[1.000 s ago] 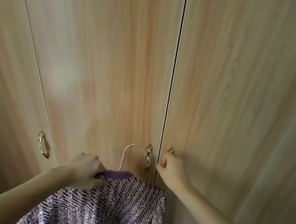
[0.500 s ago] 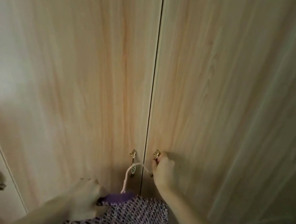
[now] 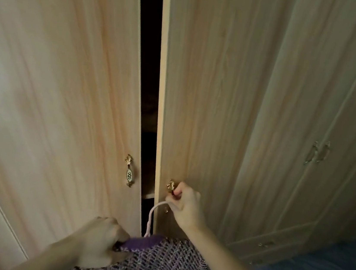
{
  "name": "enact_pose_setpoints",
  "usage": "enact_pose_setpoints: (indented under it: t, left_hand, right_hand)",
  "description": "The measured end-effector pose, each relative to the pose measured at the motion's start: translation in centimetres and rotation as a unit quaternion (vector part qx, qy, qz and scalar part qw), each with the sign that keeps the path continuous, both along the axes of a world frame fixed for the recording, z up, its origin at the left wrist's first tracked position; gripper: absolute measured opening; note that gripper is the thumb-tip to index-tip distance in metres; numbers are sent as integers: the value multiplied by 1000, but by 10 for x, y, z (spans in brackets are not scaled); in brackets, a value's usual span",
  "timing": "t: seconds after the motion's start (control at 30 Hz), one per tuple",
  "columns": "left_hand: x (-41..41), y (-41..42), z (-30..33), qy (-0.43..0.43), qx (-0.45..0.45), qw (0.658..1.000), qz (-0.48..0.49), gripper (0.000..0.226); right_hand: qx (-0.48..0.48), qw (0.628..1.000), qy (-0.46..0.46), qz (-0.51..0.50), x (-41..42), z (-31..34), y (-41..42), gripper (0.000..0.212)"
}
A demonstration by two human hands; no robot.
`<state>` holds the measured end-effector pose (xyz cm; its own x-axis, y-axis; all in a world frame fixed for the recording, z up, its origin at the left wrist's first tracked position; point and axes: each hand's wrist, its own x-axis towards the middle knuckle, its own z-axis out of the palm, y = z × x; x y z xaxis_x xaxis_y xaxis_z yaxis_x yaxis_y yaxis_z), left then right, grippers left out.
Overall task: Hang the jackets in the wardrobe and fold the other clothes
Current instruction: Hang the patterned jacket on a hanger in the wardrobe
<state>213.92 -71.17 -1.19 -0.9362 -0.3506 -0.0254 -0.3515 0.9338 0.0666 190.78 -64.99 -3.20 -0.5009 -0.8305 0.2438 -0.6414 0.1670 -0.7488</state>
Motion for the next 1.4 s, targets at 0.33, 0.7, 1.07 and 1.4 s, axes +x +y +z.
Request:
enact_pose_setpoints:
  t: [0.33, 0.7, 1.07, 1.4]
  left_hand:
    - [-69, 147, 12, 37, 35, 999, 1, 32]
    - [-150, 285, 25, 41, -16, 999, 24, 39]
    - [-183, 317, 26, 75, -41, 994, 67, 44]
    - [-150, 326, 26, 65, 20, 985, 161, 30]
  right_hand:
    - [13, 995, -53, 86, -67, -2, 127, 17]
    - [-38, 999, 1, 33, -214, -12, 281, 9]
    - [31, 993, 103, 39, -284, 4, 304, 23]
    - [2, 994, 110, -2, -247, -12, 300, 15]
